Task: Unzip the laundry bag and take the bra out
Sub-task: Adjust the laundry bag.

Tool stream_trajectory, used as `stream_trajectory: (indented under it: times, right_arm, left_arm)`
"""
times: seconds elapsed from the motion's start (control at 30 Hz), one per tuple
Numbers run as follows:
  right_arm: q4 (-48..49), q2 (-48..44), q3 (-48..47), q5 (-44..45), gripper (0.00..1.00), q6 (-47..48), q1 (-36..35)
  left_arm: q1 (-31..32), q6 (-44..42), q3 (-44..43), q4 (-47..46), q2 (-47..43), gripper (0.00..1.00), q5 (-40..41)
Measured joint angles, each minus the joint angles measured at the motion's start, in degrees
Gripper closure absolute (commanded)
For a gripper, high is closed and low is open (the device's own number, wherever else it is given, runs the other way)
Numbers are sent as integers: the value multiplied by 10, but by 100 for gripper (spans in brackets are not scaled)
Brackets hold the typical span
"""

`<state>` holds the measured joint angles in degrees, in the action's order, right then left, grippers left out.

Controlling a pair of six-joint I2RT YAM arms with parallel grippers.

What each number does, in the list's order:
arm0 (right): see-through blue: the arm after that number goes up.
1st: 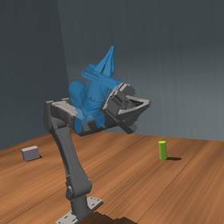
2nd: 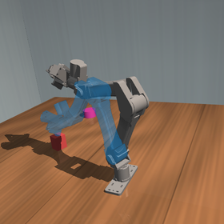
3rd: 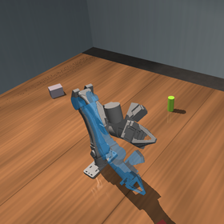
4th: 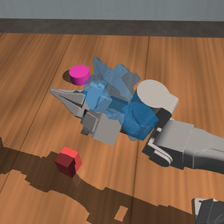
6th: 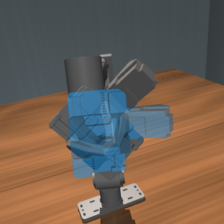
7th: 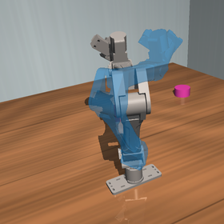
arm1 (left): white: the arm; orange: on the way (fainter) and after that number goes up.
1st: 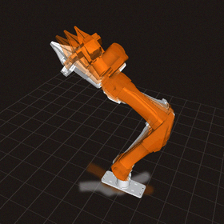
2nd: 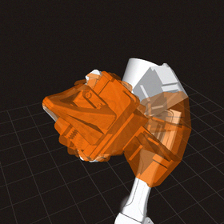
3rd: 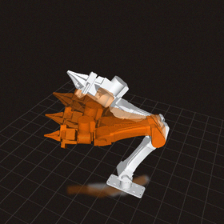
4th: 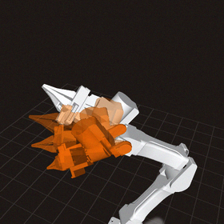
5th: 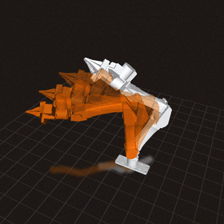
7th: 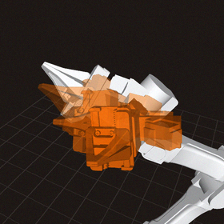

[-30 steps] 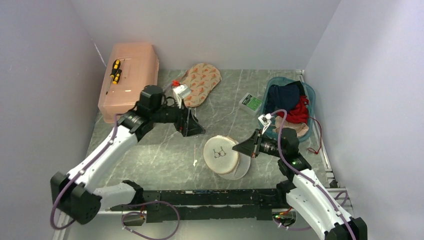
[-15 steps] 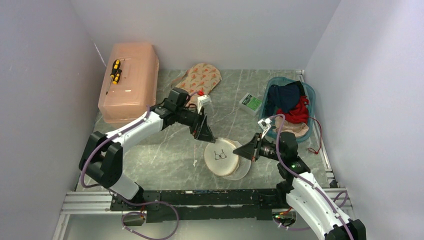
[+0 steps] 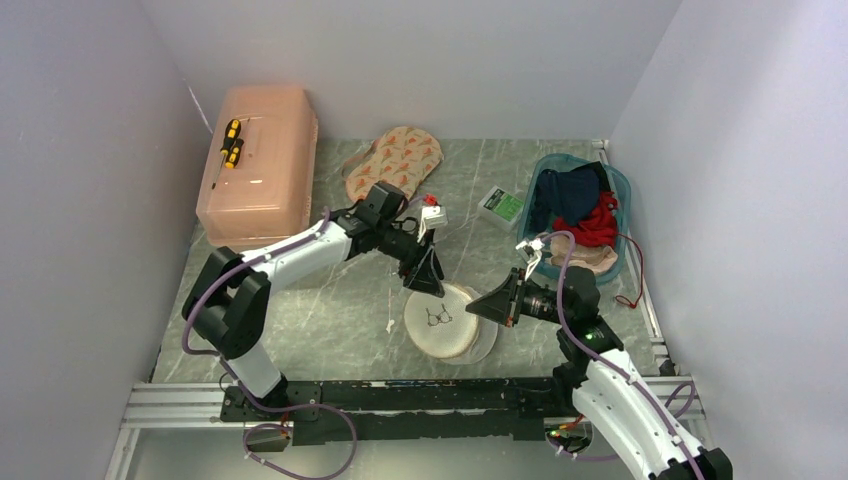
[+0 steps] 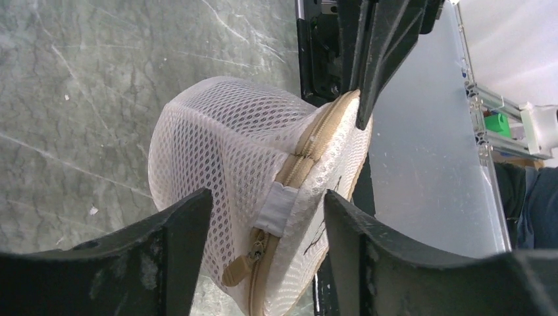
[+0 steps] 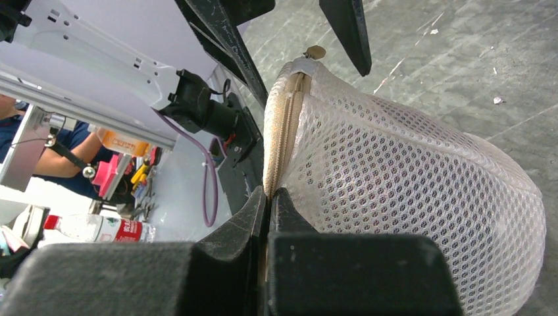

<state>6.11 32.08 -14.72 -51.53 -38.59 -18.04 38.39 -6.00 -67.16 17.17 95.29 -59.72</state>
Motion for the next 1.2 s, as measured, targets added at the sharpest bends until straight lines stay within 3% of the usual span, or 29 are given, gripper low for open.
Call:
stream_trajectory:
  times: [0.23,0.27,0.4,0.43,0.47,0.7,0.8,0.93,1.07,1.2]
  right_arm:
    - [1,13,0,0,100,0,0]
    - [0,17,-1,0,92,0,0]
    - [-2,33,-5,3,16,-1,0]
    - [-5,33,-9,5,5,-6,0]
    - [-9,32,-15,8,1,-5,0]
    - [-88,1,-101,93,0,3,-1]
    - [-122,-30,-133,160,1,5,-1]
    - [-143,-58,-157,234,5,7,0]
    - [-137,-64,-164,275,14,-17,0]
    - [-86,-63,-128,289,21,-79,0]
  left_arm:
    - [7,-9,-2,0,2,90,-43]
    - [8,-10,-2,4,2,95,-49]
    - [10,-4,0,9,2,97,-59]
    - [11,0,2,4,1,97,-59]
    - [13,9,8,-5,-2,97,-58]
    - [13,136,82,-92,-97,97,41]
    - [12,231,129,-162,-169,97,141]
    - [13,399,214,-272,-273,97,338]
    - [15,536,265,-342,-327,97,519]
    - [36,621,277,-369,-340,97,673]
